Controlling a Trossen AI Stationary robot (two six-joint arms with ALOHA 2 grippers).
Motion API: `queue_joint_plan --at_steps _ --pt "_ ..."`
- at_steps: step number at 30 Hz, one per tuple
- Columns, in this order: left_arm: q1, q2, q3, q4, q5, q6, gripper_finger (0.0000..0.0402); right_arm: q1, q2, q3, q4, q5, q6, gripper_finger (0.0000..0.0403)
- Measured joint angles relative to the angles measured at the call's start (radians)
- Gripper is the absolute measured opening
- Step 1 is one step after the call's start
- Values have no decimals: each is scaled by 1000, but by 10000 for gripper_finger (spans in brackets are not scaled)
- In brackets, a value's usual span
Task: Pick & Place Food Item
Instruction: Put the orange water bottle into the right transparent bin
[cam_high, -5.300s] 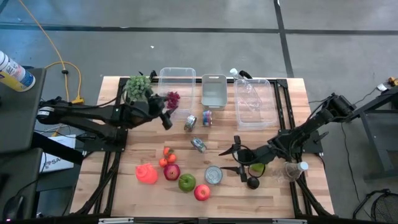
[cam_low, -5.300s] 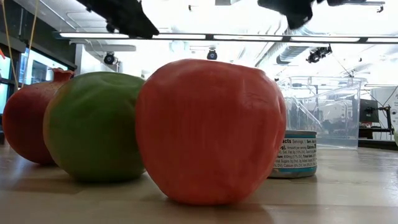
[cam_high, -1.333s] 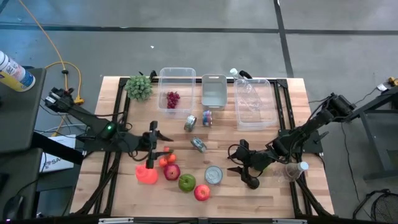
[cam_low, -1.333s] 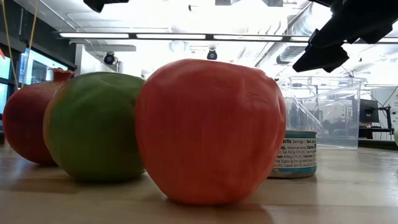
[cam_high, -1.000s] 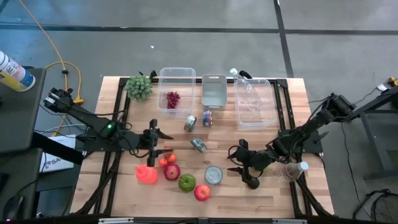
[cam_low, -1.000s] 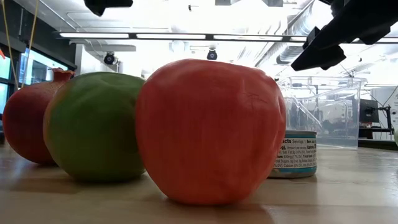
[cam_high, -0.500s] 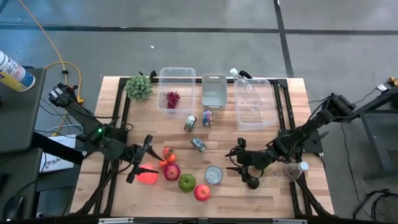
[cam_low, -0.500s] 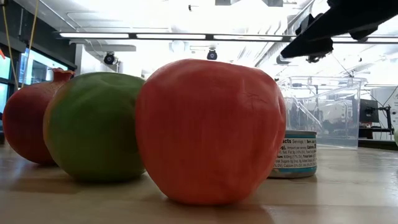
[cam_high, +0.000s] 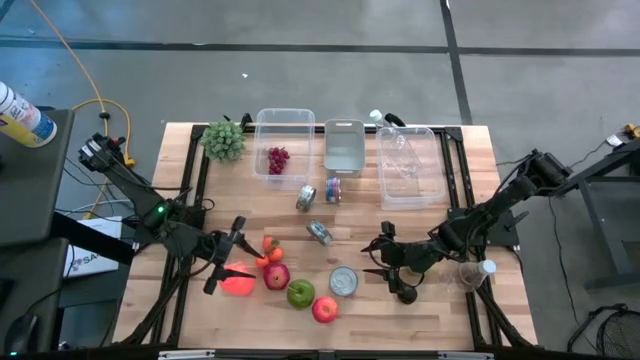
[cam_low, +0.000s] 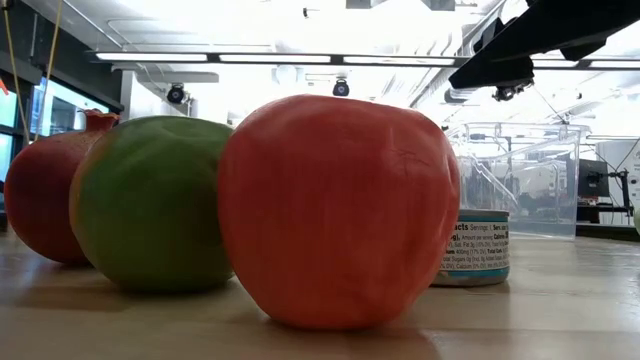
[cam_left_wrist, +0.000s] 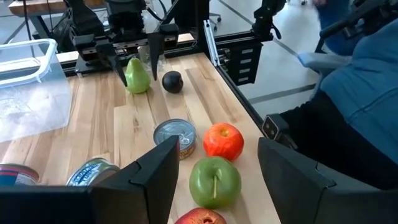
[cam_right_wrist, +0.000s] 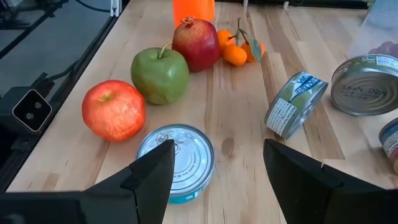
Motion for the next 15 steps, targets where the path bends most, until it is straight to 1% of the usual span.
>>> queue_joint_plan --at_steps 15 --pt "0 0 0 5 0 -10 209 0 0 0 0 0 0 235"
